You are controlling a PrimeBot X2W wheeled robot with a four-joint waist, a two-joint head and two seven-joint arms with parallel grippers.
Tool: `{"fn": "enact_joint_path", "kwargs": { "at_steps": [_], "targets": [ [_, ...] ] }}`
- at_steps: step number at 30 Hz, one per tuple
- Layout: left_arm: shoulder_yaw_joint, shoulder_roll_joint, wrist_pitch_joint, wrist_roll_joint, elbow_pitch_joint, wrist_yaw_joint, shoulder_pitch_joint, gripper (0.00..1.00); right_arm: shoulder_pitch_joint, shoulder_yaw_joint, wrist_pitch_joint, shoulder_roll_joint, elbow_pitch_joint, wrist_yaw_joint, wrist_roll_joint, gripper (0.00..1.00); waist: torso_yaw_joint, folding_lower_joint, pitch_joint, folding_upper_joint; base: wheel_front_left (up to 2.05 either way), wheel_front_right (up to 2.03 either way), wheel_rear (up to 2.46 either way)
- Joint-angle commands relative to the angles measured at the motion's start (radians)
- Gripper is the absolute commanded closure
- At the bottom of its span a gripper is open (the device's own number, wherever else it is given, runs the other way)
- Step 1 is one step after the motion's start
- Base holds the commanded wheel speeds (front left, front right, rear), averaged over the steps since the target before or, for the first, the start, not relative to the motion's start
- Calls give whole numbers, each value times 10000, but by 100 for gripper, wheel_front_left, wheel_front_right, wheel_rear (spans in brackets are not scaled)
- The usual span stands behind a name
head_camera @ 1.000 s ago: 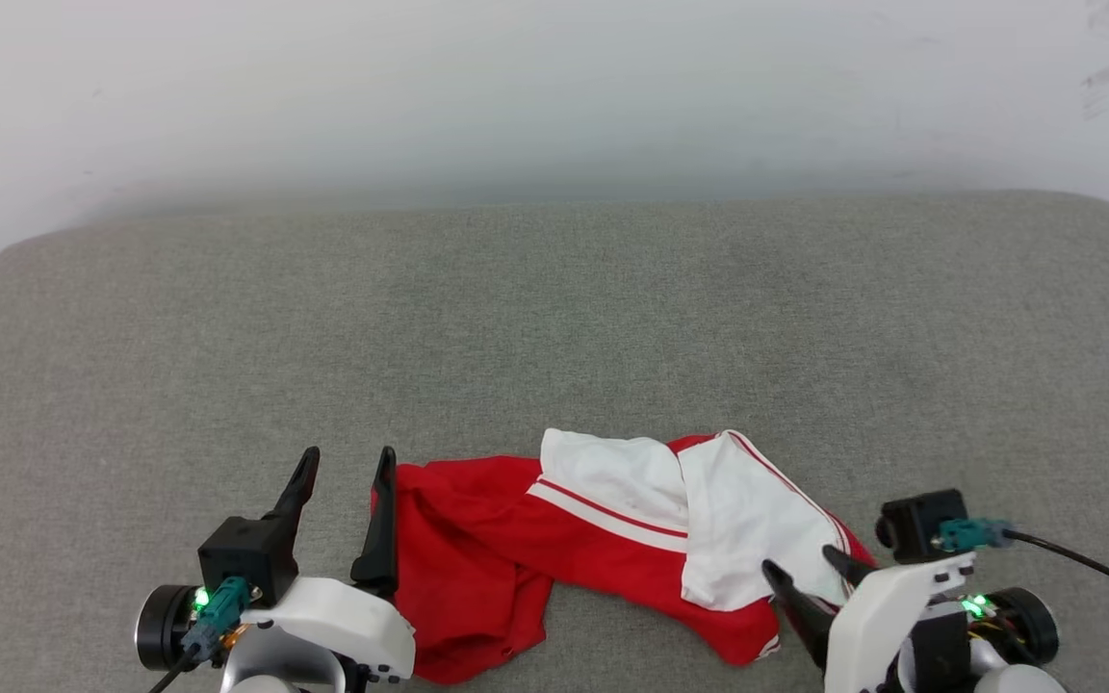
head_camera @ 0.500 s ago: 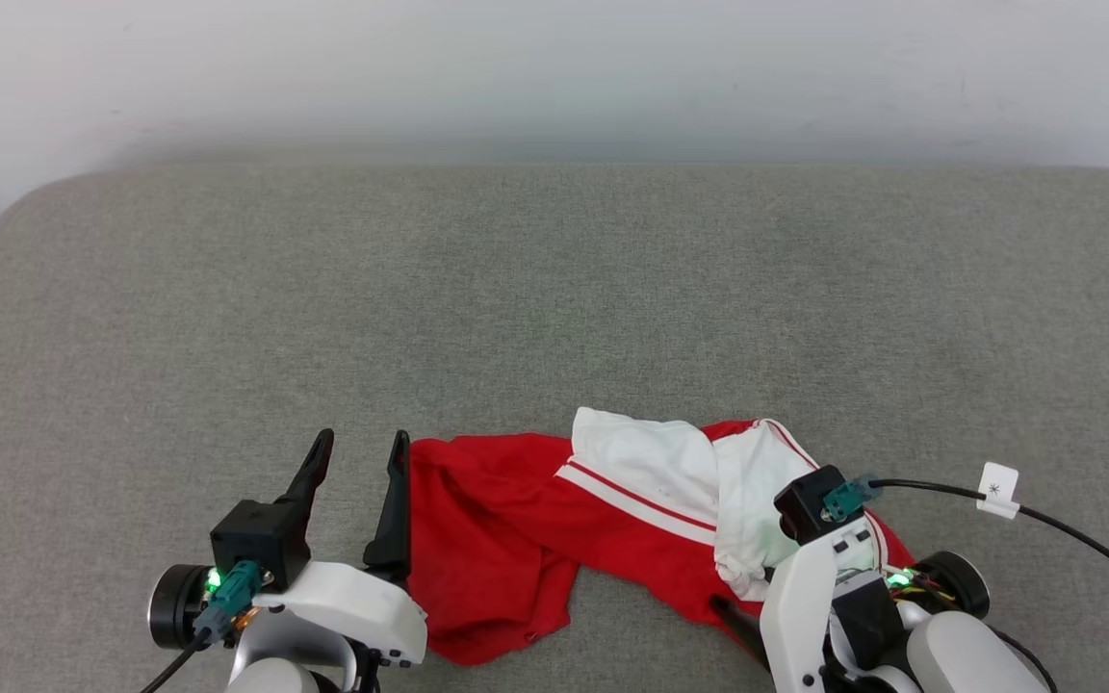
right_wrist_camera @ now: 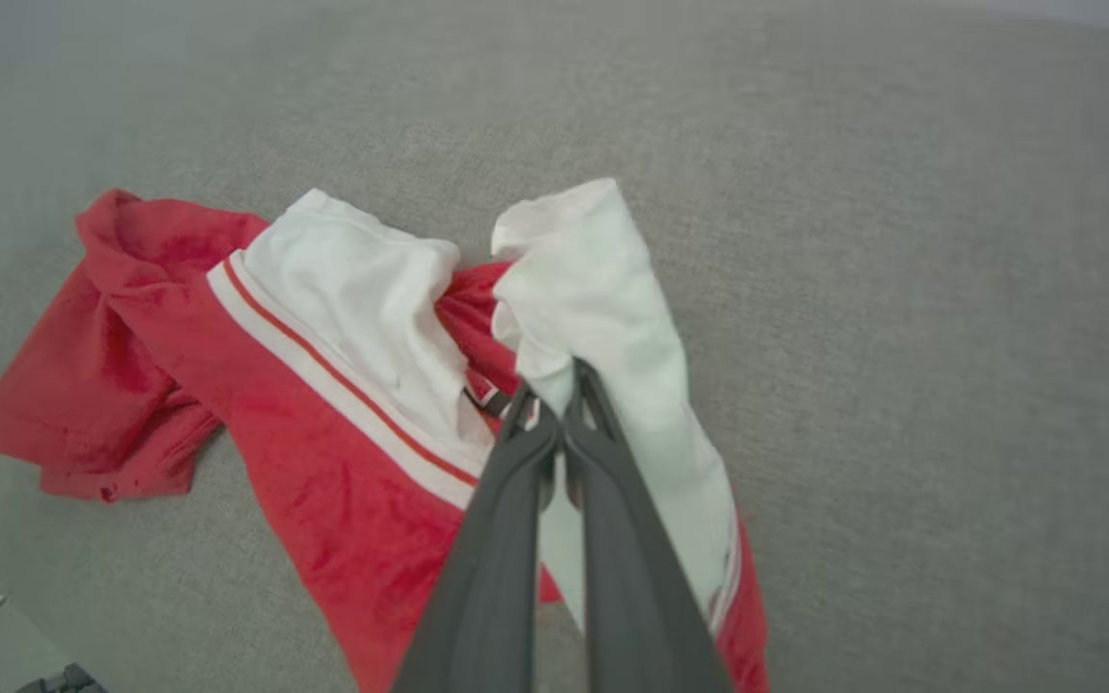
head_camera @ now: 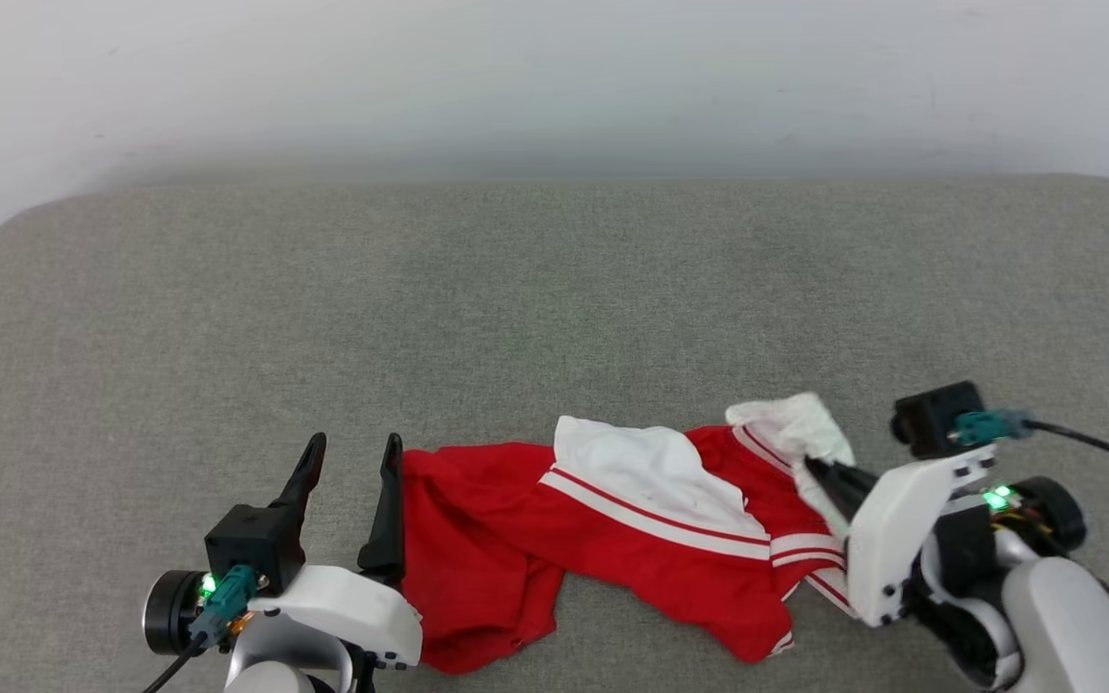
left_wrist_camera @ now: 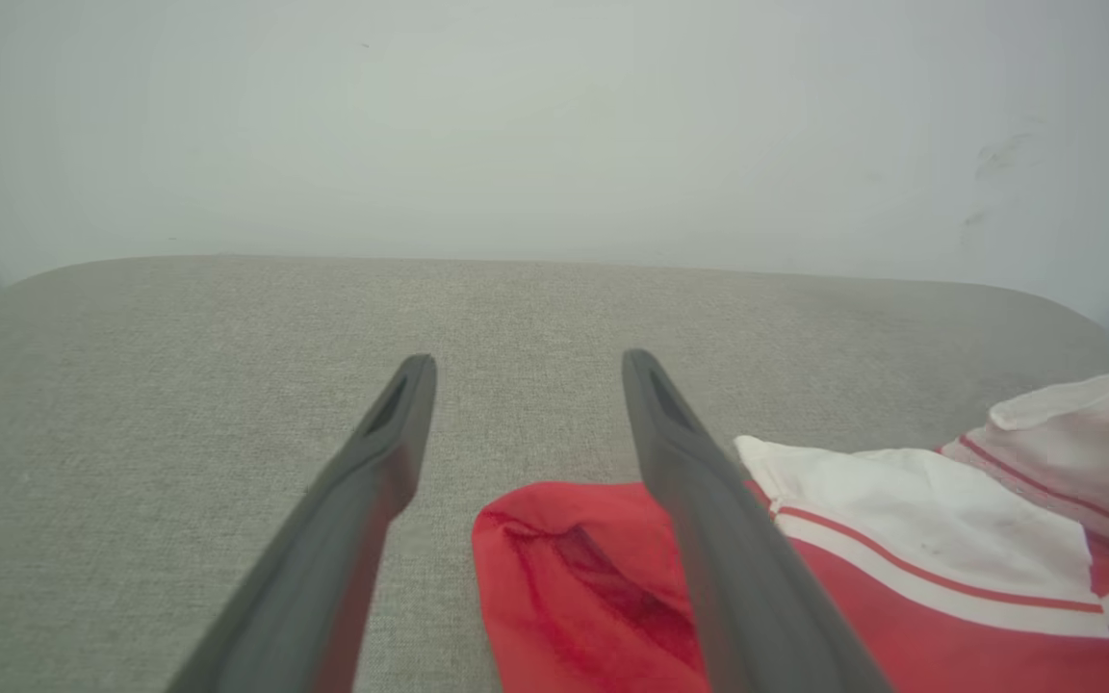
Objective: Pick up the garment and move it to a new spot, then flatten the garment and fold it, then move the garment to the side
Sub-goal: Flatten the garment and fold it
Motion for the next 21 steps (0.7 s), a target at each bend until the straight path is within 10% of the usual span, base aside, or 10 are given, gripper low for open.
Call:
{"fn": "enact_joint_path", "kwargs": {
  "at_steps": [1, 14, 15, 16, 17, 21],
  "targets": [
    [-9, 22, -20, -30, -37, 7, 36, 0, 87, -314, -91, 22, -38, -4, -89, 100, -40, 0, 7, 0, 0, 0, 0],
    [-49, 140, 40, -58, -106, 47, -5, 0, 1258, -5723, -877, 756, 1473, -3, -705, 100, -42, 0, 175, 0, 0, 0, 0],
    [-37, 159, 44, -67, -109, 55, 6, 0, 1369, -5837, -939, 804, 1734, -3, -791, 80, -53, 0, 172, 0, 0, 0, 0],
    [-40, 169, 53, -55, -111, 55, 16, 0, 1378, -5918, -1075, 865, 1968, -3, -784, 24, -59, 0, 177, 0, 0, 0, 0],
    [-46, 173, 54, -58, -112, 52, 9, 0, 1319, -5918, -1269, 907, 2124, -3, -742, 0, -64, 0, 189, 0, 0, 0, 0],
    [-55, 204, 74, -75, -102, 61, -19, 0, 1110, -5854, -2547, 1076, 2157, -3, -637, 0, -102, 0, 145, 0, 0, 0, 0]
  ]
}}
